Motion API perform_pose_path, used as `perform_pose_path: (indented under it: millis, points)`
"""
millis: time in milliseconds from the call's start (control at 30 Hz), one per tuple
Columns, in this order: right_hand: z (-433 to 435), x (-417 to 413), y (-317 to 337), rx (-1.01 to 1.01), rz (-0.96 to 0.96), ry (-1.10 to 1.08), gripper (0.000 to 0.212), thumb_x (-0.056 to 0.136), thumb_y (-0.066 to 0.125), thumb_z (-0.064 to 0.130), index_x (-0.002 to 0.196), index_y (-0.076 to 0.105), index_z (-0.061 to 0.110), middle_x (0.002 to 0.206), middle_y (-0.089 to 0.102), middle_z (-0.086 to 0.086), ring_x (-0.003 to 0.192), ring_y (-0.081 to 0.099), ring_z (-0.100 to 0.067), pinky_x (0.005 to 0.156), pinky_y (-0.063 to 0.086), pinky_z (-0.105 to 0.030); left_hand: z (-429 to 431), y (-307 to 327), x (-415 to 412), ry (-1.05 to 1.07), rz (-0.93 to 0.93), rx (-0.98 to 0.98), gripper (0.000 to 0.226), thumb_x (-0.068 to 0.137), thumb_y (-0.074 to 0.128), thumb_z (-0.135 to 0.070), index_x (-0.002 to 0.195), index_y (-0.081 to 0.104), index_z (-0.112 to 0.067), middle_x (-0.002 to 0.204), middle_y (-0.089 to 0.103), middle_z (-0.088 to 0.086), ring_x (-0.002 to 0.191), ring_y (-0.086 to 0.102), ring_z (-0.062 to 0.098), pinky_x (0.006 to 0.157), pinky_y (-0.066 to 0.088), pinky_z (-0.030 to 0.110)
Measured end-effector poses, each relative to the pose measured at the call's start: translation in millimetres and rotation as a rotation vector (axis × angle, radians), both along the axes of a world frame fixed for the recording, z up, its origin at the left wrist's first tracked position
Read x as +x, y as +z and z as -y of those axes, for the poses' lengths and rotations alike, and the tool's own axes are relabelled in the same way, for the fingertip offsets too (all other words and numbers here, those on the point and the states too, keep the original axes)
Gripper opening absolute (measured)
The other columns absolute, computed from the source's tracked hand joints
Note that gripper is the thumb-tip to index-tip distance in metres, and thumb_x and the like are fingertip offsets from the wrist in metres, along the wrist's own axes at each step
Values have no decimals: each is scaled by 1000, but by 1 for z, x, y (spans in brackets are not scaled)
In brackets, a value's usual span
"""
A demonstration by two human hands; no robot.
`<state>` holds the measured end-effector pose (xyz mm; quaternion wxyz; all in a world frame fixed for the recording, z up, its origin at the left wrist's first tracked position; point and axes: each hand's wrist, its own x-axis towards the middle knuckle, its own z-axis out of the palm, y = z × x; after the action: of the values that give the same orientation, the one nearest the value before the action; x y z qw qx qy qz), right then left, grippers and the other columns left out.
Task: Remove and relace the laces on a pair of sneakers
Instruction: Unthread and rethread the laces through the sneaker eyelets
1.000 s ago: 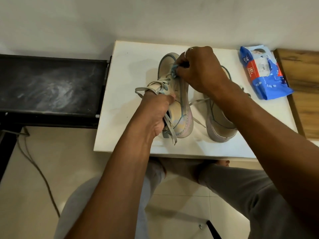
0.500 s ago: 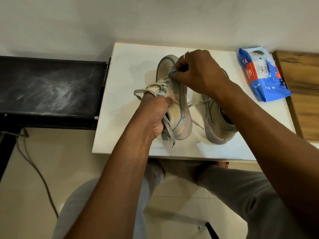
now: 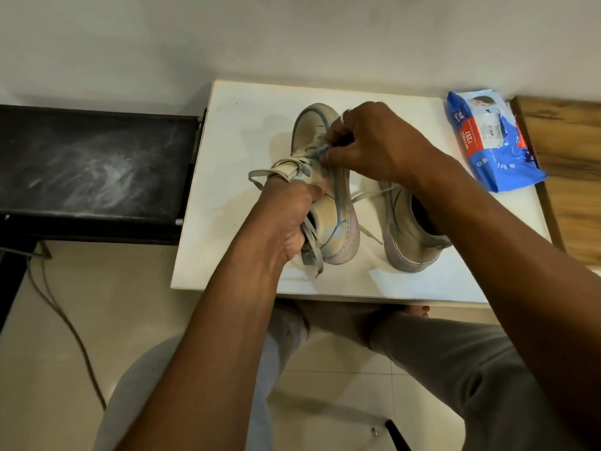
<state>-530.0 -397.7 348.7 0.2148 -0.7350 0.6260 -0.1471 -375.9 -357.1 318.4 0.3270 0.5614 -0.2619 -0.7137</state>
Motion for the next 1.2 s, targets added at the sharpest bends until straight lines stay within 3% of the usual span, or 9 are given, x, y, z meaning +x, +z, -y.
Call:
perform_pose_path:
  millis: [67,267,500,600,700,800,967,1067,1200]
  points:
    - [-1,0,-1,8,-7,13,17,84,73,26,98,77,16,85,70,2,77,60,-11,65,48,-26,1,1,0,-7,-8,-12,28,90,57,6,112,66,-10,102,72,11,94,71,27,85,57,49]
    - [9,4,-18,-208,-33,-225,20,89,63,25,99,77,14,87,72,-4,74,60,-17,64,40,-24,-2,3,-3,-27,-18,-28,26,91,57,5,112,65,-10,103,72,11,93,71,27,84,57,49]
    - [-1,-1,1,46,-46,-2,18,84,73,28,98,77,17,80,65,6,67,56,-7,57,40,-19,2,3,1,9,-13,13,29,91,58,5,113,65,-11,103,72,11,92,71,28,83,57,51]
    - [3,-6,0,8,3,-69,16,85,74,28,95,77,18,81,68,5,66,57,-7,58,43,-20,3,2,1,4,-10,13,29,91,56,5,114,65,-10,104,72,12,94,70,29,85,56,52]
    - [6,-11,-1,-133,103,-218,13,86,69,23,95,77,18,83,71,4,72,64,-8,64,49,-18,5,0,6,26,-10,53,30,90,57,4,115,65,-10,105,72,12,95,70,30,86,55,53]
    - [7,-12,-8,-137,98,-241,16,88,66,19,98,78,19,87,74,3,80,67,-11,74,55,-25,7,-1,11,39,-23,108,28,88,59,1,114,67,-9,105,72,13,95,70,31,87,54,54]
    - [1,-6,-5,-40,53,-117,18,86,73,29,99,78,17,82,70,2,68,57,-9,63,48,-26,8,-2,10,68,-50,107,18,88,66,-9,106,70,-11,99,74,11,90,72,30,85,55,54]
    - [-3,-3,-1,56,14,-14,18,83,78,31,94,78,18,79,68,8,69,58,-8,59,43,-20,8,-5,7,94,-78,53,26,85,73,-14,110,69,-9,100,74,12,92,72,29,86,56,52]
    - [-1,2,-9,-101,8,-91,17,86,73,29,96,77,16,80,67,4,73,59,-12,56,40,-18,9,-13,4,97,14,3,25,86,71,-7,110,68,-11,101,74,9,91,72,27,87,56,49]
